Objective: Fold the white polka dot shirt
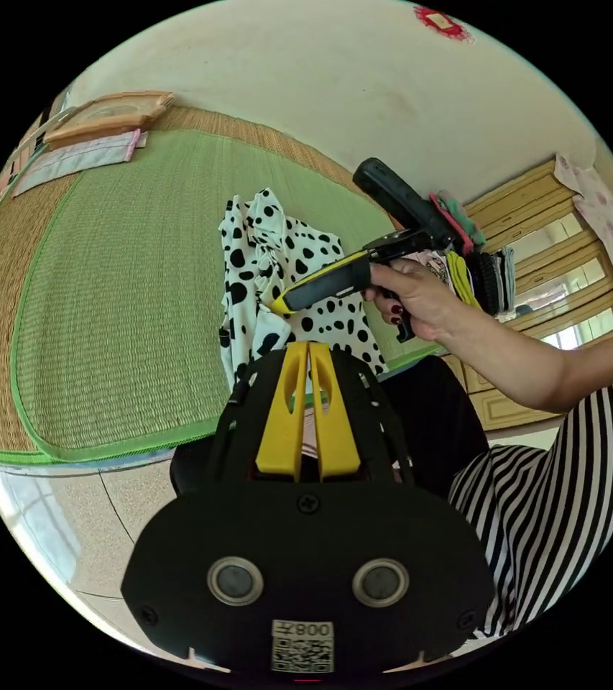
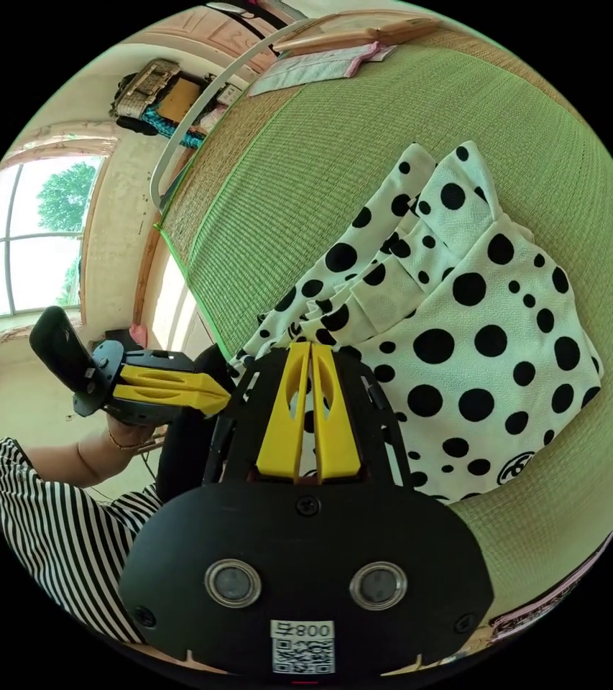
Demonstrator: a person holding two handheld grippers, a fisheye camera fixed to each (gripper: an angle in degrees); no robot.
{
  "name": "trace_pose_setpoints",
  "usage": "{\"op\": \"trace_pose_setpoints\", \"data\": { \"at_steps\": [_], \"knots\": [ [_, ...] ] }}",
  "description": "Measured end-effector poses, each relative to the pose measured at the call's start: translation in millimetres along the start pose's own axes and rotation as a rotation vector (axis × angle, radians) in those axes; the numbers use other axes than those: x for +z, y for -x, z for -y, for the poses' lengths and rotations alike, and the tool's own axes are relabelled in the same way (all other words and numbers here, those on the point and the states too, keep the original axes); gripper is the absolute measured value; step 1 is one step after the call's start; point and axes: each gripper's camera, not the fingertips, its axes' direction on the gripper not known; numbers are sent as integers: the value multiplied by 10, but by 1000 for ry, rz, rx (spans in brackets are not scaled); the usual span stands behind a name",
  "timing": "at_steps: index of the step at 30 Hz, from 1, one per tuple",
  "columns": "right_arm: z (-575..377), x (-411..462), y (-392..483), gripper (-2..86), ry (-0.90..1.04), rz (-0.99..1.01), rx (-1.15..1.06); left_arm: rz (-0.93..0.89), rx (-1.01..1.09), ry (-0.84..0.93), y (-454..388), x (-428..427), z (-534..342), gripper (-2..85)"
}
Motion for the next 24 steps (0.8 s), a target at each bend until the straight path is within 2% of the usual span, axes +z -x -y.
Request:
{"op": "trace_pose_setpoints", "data": {
  "at_steps": [2, 5, 9, 16, 20, 24],
  "knots": [
    [9, -19, -29, 1, -13, 13, 2, 59, -2, 130, -1, 214, 123, 1],
    [-30, -59, -73, 1, -25, 32, 5, 133, -58, 206, 120, 356, 247, 1],
    [-104, -180, -102, 1, -51, 49, -10, 97, -129, 193, 270, 329, 297, 1],
    [86, -585, -428, 1, -232, -66, 73, 43, -150, 199, 276, 391, 320, 1],
    [356, -454, -558, 1, -184, -174, 120, 24, -139, 209, 257, 473, 371, 2],
    [390, -318, -605, 1, -158, -164, 101, 1, -144, 205, 249, 534, 397, 2]
  ]
}}
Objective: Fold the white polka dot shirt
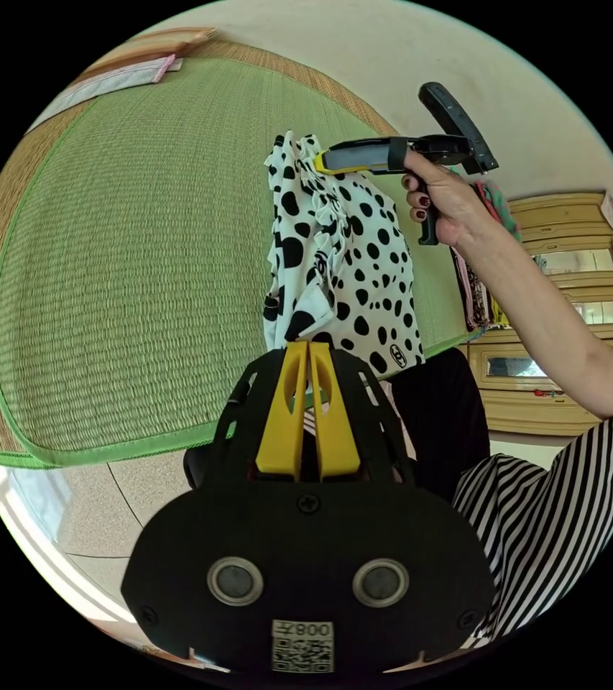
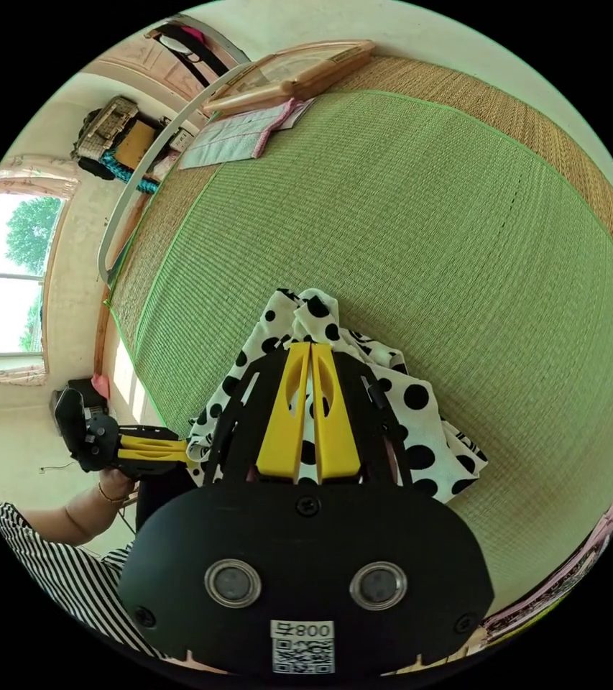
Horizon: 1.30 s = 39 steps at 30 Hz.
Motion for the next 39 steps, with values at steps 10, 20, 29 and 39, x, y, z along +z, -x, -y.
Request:
{"op": "trace_pose_setpoints", "data": {
  "at_steps": [10, 20, 29, 39],
  "knots": [
    [-773, -395, -212, 1, -90, 185, -6, -13, -14, -100, -161, -18, -98, 2],
    [-2182, 162, 71, 1, 106, 246, -48, -6, 35, -86, -536, 306, 48, 1],
    [-2499, 310, 17, 1, 93, 196, -40, 94, -1, -47, -699, 763, 366, 1],
    [-2851, 310, -289, 1, 40, 275, 32, 139, -23, -38, -1008, 1117, -17, 3]
  ]
}}
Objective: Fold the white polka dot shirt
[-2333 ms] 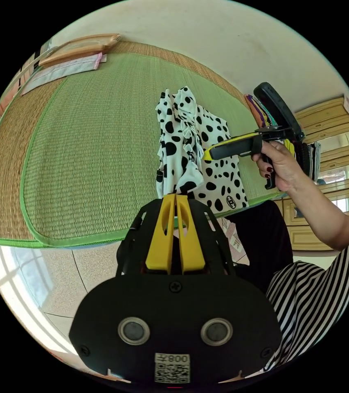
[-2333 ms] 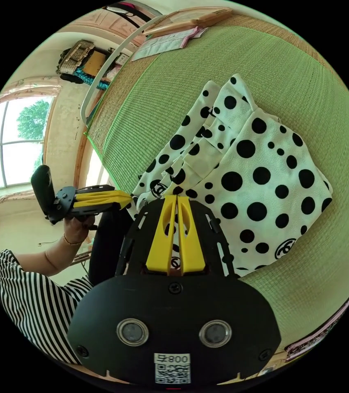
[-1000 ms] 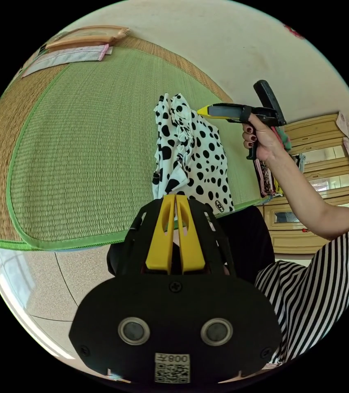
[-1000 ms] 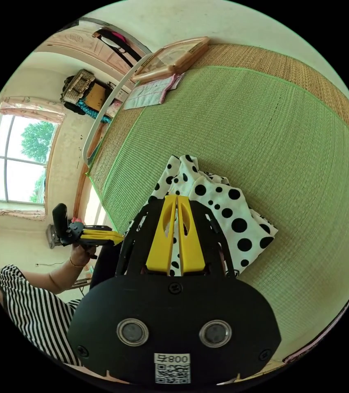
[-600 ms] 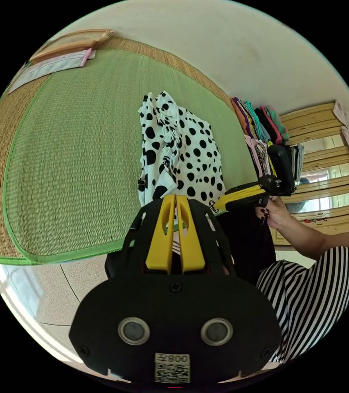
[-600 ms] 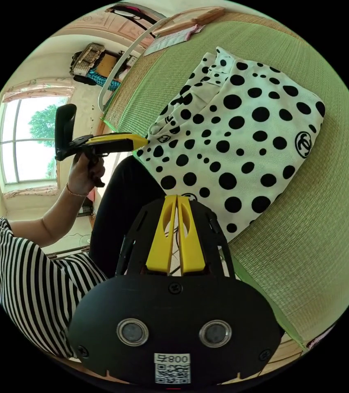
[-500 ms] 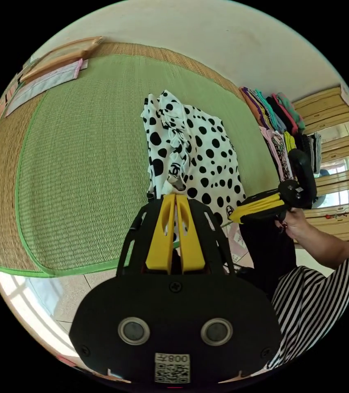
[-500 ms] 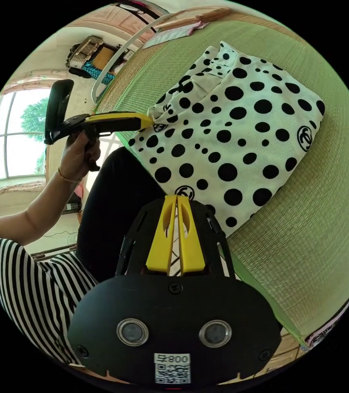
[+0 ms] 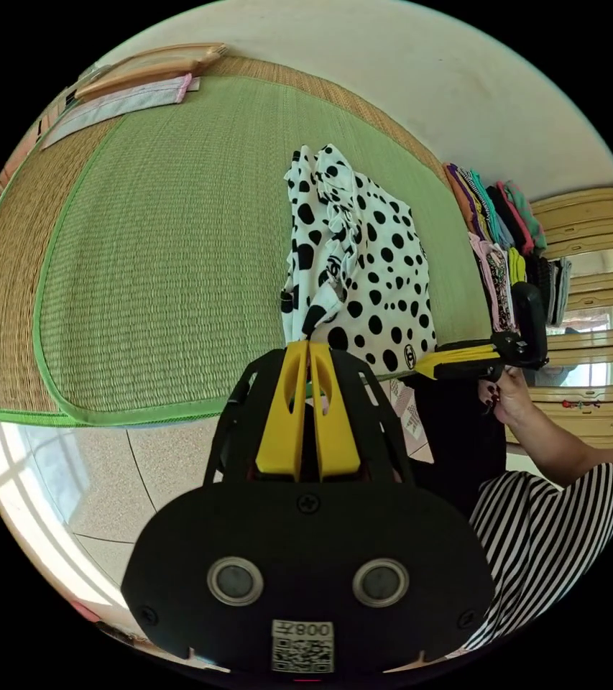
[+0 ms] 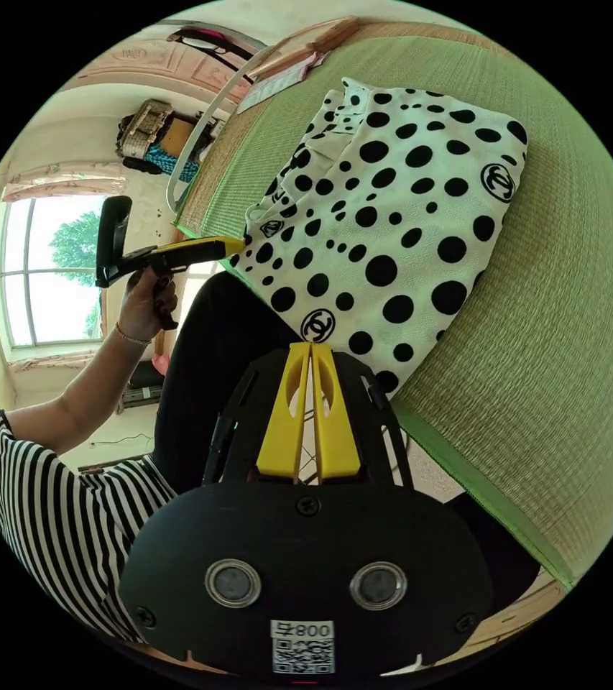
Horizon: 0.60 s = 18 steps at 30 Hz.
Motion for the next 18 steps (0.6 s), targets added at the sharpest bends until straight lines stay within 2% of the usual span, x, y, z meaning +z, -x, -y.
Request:
{"op": "trace_pose_setpoints", "data": {
  "at_steps": [3, 9, 15, 18],
  "knots": [
    [-163, -91, -82, 1, -37, 0, 7, -6, 12, -49, -201, 9, -103, 6],
    [-658, -301, -661, 3, -167, 124, 174, -128, 222, 26, -951, 475, -236, 47],
    [-1056, -366, -1075, 19, -254, 265, 268, -45, 472, 143, -1891, 1087, -217, 75],
    [-1152, -357, -1220, 53, -261, 313, 299, 54, 568, 179, -2257, 1374, -214, 74]
  ]
}}
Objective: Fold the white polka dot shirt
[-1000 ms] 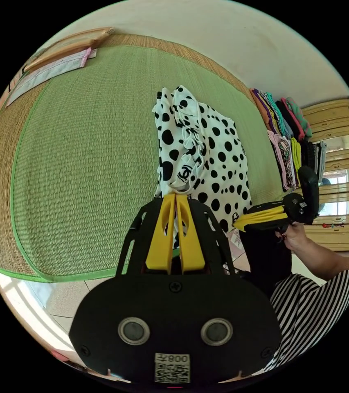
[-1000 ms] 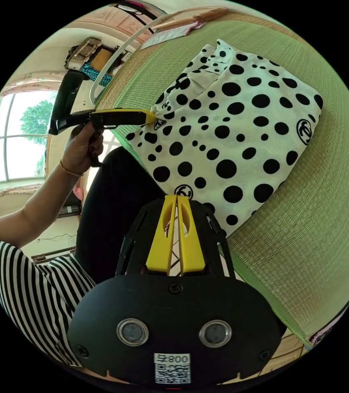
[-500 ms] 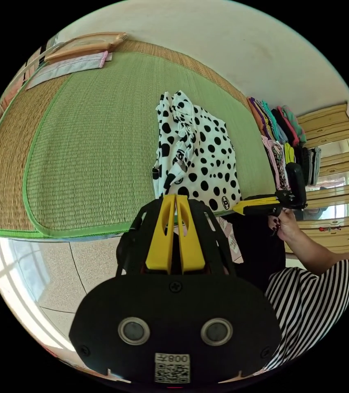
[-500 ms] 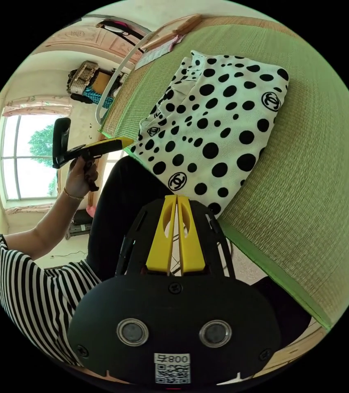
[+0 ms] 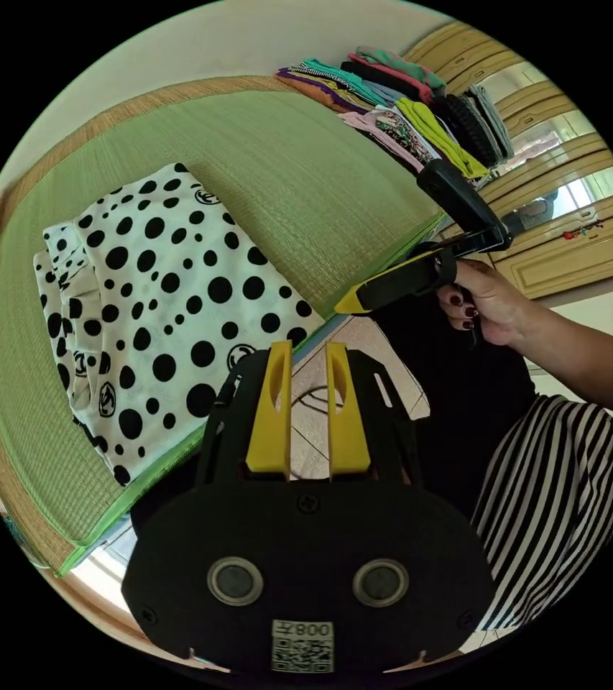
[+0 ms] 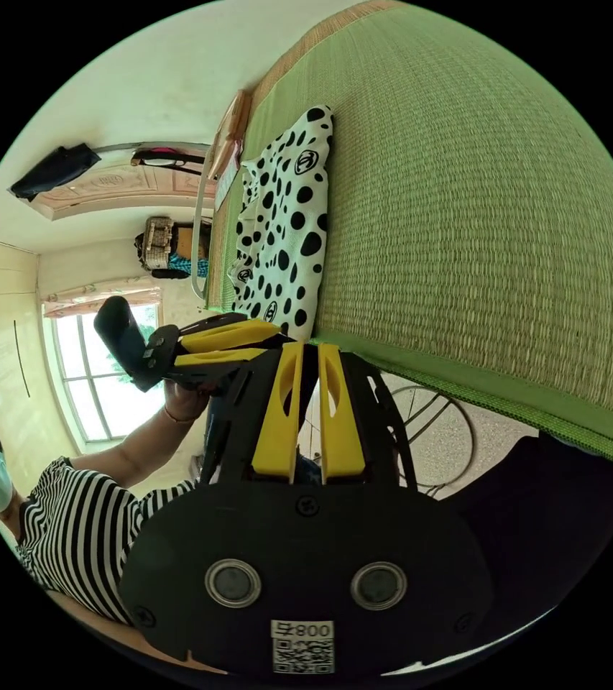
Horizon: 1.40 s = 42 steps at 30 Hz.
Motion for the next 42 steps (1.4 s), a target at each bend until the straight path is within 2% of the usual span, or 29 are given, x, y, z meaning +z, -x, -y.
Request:
{"op": "trace_pose_setpoints", "data": {
  "at_steps": [5, 18, 27, 42],
  "knots": [
    [-20, -43, -207, 86, -6, 62, 45, 190, 75, 100, -330, 361, 203, 33],
    [-22, -110, -393, 116, -1, 147, 74, 128, 39, 43, -454, 436, 95, 6],
    [-22, -169, -456, 107, -25, 218, 87, 104, 23, 3, -349, 388, -102, 5],
    [128, 24, -551, 71, 10, 254, 125, 59, -9, -3, 224, 261, -550, 5]
  ]
}}
